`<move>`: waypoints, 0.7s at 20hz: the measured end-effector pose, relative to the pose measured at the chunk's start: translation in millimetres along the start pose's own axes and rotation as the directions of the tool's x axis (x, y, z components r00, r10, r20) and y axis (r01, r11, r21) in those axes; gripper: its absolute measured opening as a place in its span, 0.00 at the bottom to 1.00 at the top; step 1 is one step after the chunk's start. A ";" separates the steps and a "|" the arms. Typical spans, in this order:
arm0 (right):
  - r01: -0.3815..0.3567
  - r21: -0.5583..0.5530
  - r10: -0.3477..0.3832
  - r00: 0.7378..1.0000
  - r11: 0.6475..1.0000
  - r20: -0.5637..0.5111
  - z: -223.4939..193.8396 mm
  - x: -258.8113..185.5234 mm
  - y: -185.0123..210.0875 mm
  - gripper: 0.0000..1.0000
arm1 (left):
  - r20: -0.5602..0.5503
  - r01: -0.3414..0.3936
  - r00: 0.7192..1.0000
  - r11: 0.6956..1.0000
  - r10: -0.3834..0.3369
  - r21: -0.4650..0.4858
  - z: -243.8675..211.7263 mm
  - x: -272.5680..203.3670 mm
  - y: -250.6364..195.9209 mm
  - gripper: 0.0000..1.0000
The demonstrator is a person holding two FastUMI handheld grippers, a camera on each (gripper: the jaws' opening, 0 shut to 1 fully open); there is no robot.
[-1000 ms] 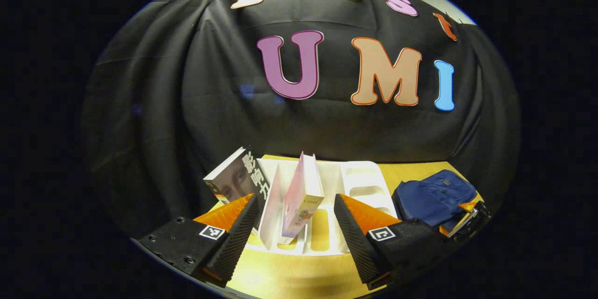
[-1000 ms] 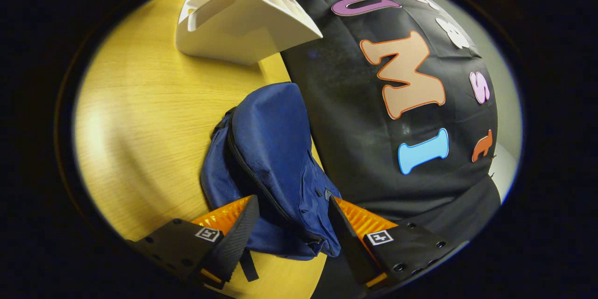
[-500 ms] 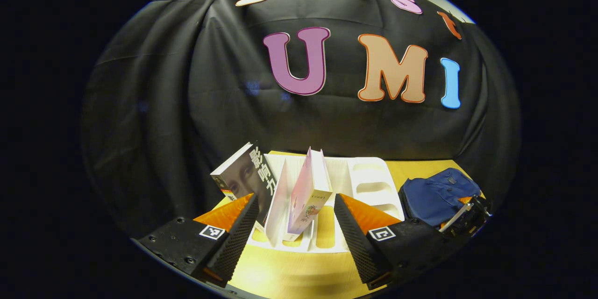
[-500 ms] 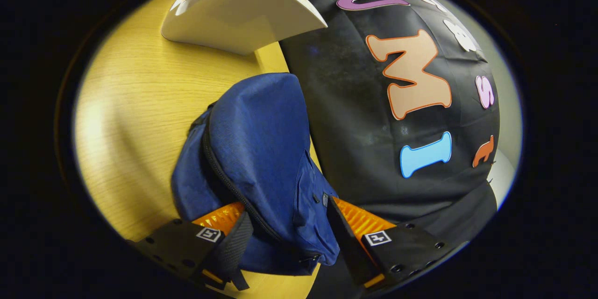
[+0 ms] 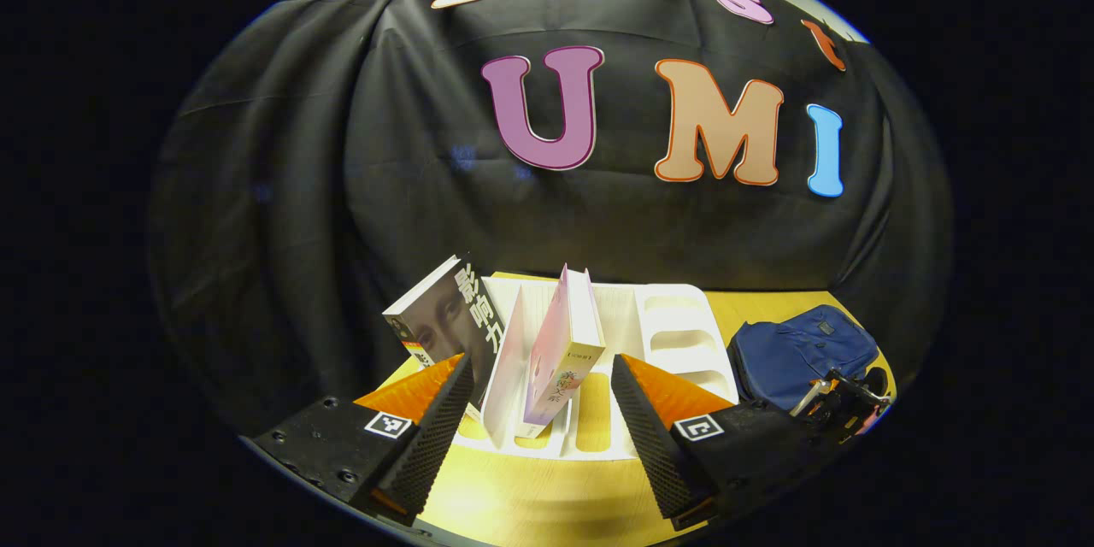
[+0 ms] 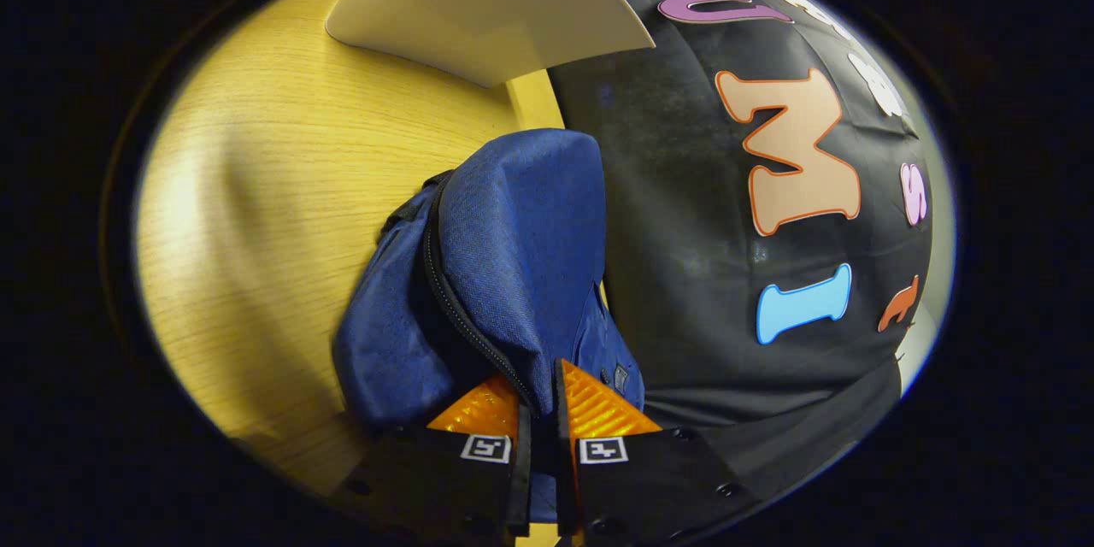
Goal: Open the schoolbag, grab two books from the bookshelf and put them into the schoolbag.
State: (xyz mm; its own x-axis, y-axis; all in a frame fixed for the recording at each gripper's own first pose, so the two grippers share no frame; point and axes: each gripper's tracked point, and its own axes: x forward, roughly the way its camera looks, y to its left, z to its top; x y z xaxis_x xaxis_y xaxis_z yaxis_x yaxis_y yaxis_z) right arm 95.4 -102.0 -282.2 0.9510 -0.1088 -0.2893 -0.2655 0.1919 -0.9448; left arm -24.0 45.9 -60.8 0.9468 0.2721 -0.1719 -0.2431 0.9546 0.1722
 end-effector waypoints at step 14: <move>-0.130 0.225 0.143 0.989 0.966 -0.041 -2.6 2.1 -0.1 0.03 | -0.063 0.023 0.998 0.998 -0.020 0.058 3.5 10.6 -11.9 0.95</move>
State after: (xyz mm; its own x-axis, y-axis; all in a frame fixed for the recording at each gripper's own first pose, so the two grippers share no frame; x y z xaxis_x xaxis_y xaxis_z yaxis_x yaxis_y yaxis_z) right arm 97.0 -104.8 -283.1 0.8959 -0.1205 -0.4275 -0.3445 0.4191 -0.8401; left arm -10.3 37.0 -61.3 0.9363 0.2604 -0.2357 -0.2083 0.9520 0.2243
